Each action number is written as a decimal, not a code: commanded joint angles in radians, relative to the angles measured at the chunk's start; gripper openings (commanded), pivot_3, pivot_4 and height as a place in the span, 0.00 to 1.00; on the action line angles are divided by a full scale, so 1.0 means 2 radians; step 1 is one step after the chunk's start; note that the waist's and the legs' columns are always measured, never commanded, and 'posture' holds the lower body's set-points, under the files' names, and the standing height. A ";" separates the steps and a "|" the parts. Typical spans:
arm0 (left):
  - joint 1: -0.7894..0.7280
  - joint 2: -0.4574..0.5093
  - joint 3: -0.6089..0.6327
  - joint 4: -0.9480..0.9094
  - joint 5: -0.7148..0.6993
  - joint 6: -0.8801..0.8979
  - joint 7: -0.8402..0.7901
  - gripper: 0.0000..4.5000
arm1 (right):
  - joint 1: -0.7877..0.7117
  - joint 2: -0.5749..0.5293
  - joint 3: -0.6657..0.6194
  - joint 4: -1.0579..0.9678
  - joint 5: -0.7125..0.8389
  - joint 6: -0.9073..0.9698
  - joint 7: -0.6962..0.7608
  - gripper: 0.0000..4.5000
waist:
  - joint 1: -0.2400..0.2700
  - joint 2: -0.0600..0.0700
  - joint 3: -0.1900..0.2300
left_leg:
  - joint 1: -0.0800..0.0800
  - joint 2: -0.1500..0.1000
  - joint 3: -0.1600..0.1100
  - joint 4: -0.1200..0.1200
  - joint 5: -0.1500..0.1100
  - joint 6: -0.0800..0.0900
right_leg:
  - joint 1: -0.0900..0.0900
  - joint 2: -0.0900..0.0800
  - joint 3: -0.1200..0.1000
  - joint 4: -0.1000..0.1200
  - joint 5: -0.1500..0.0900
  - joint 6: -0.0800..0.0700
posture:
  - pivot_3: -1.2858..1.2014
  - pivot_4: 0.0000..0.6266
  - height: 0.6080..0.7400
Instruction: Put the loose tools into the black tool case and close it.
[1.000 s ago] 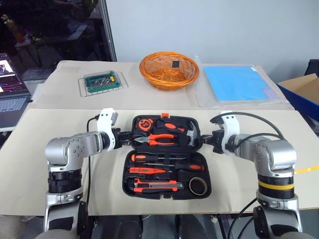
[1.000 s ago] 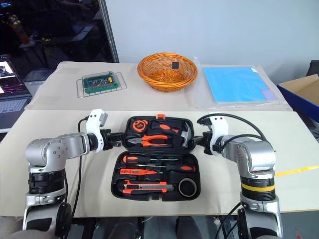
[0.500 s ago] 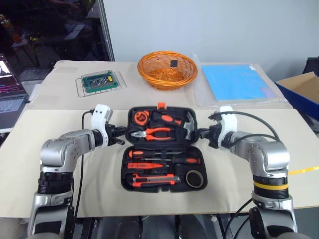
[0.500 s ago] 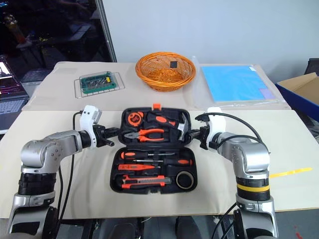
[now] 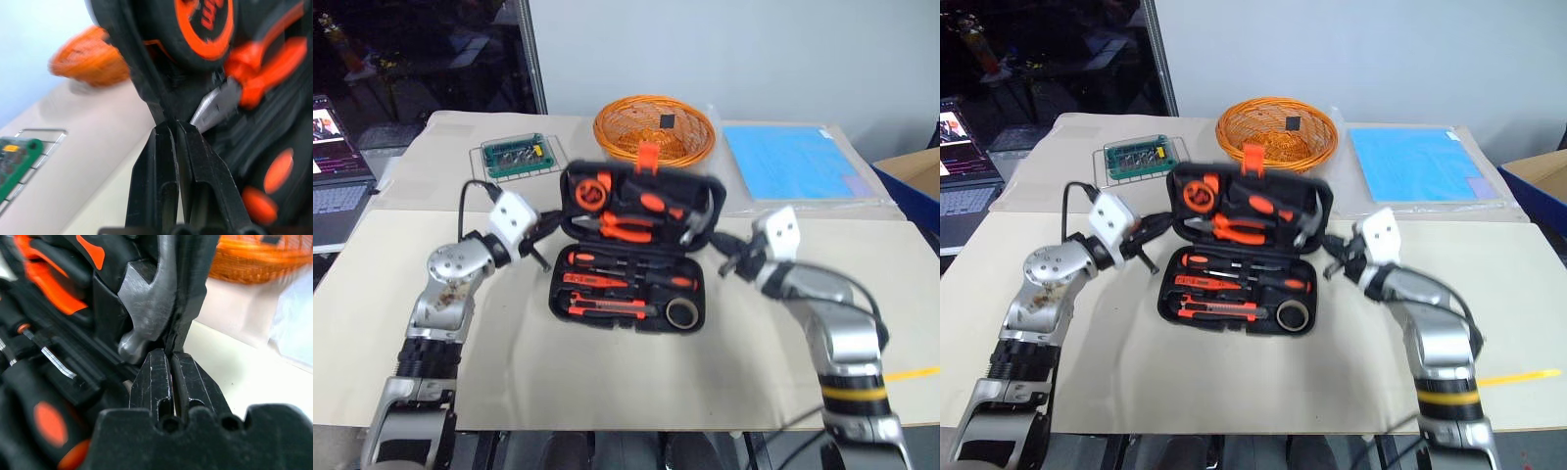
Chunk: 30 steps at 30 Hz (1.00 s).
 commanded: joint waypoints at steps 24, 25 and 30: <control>0.247 0.255 0.176 -0.290 -0.370 0.367 -0.320 0.58 | 0.247 -0.244 -0.047 -0.252 0.191 0.069 0.203 0.07 | -0.006 0.000 -0.001 | 0.015 0.008 0.004 -0.001 -0.001 -0.003 | 0.009 0.000 -0.001 0.001 -0.008 -0.004 | 0.52 0.24 1.00; 0.247 0.251 0.174 -0.300 -0.364 0.359 -0.319 0.58 | 0.232 -0.242 -0.021 -0.255 0.176 0.074 0.196 0.01 | -0.006 0.000 -0.001 | 0.015 0.008 0.005 -0.001 -0.001 -0.003 | 0.009 0.000 -0.001 0.001 -0.008 -0.004 | 0.52 0.24 1.00; 0.236 0.236 0.147 -0.354 -0.357 0.357 -0.293 0.58 | 0.138 -0.191 0.115 -0.203 0.064 0.109 0.120 0.01 | -0.005 0.000 -0.001 | 0.015 0.008 0.006 -0.001 -0.003 -0.007 | 0.006 0.000 -0.002 0.001 -0.008 -0.005 | 0.52 0.24 1.00</control>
